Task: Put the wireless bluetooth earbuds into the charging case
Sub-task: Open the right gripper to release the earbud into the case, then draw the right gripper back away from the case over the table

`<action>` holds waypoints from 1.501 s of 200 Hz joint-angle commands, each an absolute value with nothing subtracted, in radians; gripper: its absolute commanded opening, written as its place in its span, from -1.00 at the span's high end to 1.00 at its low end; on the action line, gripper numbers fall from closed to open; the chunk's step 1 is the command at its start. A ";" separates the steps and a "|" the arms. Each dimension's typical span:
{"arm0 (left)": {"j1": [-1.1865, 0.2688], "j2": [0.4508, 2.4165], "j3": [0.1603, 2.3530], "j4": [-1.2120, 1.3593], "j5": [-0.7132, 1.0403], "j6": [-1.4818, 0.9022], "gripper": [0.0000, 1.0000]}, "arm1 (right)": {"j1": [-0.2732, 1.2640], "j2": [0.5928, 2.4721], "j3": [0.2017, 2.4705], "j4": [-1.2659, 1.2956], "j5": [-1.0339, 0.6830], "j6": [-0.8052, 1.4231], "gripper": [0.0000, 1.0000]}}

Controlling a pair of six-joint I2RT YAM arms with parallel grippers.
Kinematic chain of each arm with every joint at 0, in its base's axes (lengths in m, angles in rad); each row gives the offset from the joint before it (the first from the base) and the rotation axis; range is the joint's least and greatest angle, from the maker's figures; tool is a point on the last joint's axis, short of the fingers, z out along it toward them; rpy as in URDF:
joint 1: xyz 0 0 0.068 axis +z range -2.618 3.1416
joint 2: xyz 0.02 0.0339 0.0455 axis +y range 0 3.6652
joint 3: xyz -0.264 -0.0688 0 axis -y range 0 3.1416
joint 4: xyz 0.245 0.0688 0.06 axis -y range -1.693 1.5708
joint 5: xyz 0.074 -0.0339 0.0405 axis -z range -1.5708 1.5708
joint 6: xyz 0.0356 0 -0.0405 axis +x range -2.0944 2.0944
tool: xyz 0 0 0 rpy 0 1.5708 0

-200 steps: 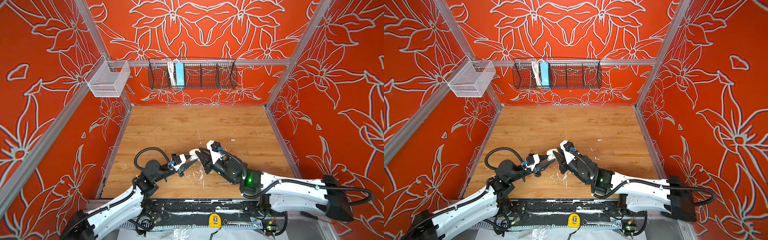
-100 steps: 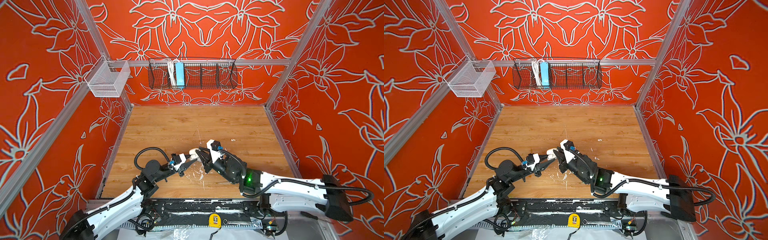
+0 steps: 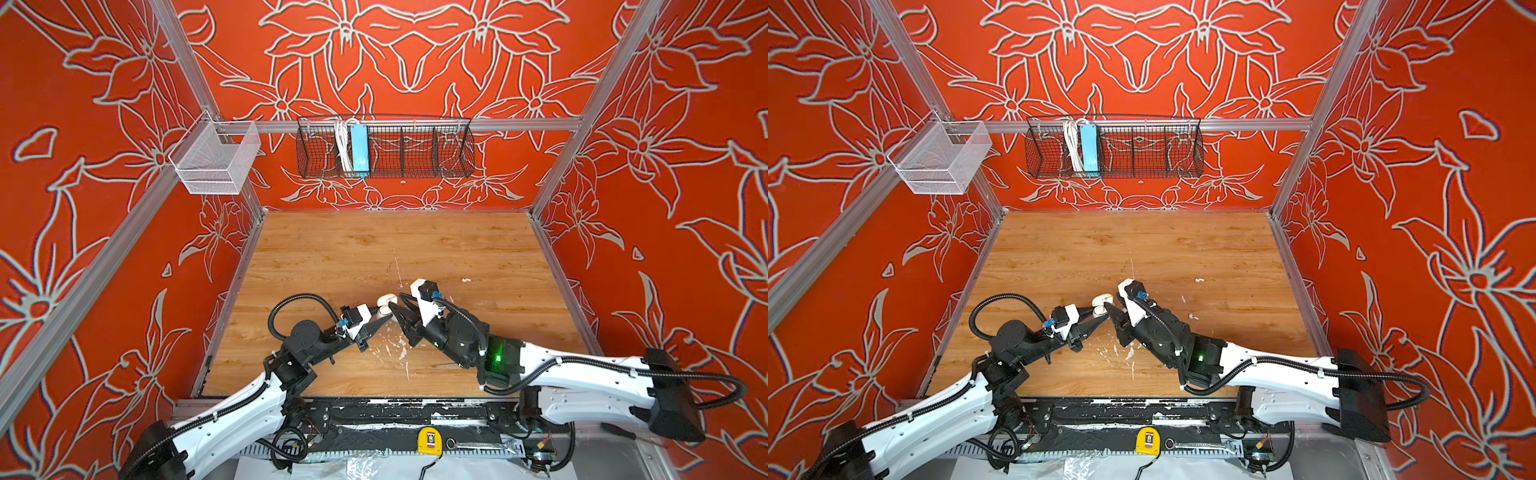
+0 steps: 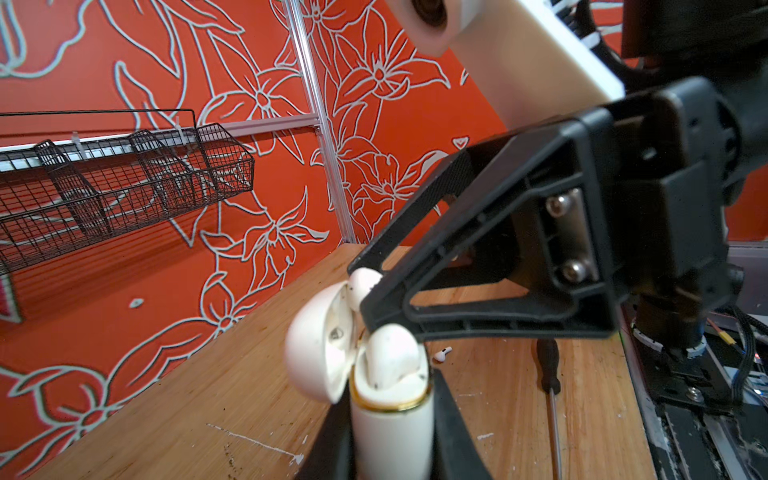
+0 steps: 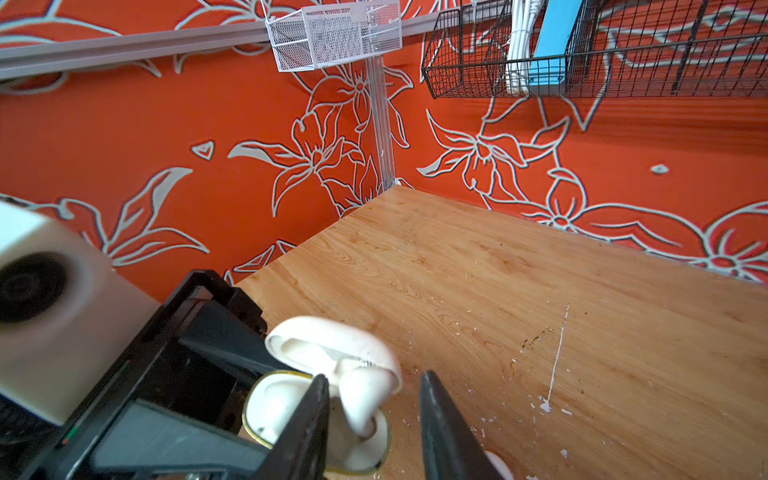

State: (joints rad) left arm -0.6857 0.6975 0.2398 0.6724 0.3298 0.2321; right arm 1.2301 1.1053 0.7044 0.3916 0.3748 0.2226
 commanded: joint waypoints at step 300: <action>-0.683 0.815 0.301 0.663 0.484 0.336 1.00 | 1.115 0.806 1.003 -0.429 0.558 0.258 0.58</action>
State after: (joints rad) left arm -0.6853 0.8127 0.2680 0.6575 0.4419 0.3065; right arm 1.1404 0.8215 1.0374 -0.5041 0.5972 0.3126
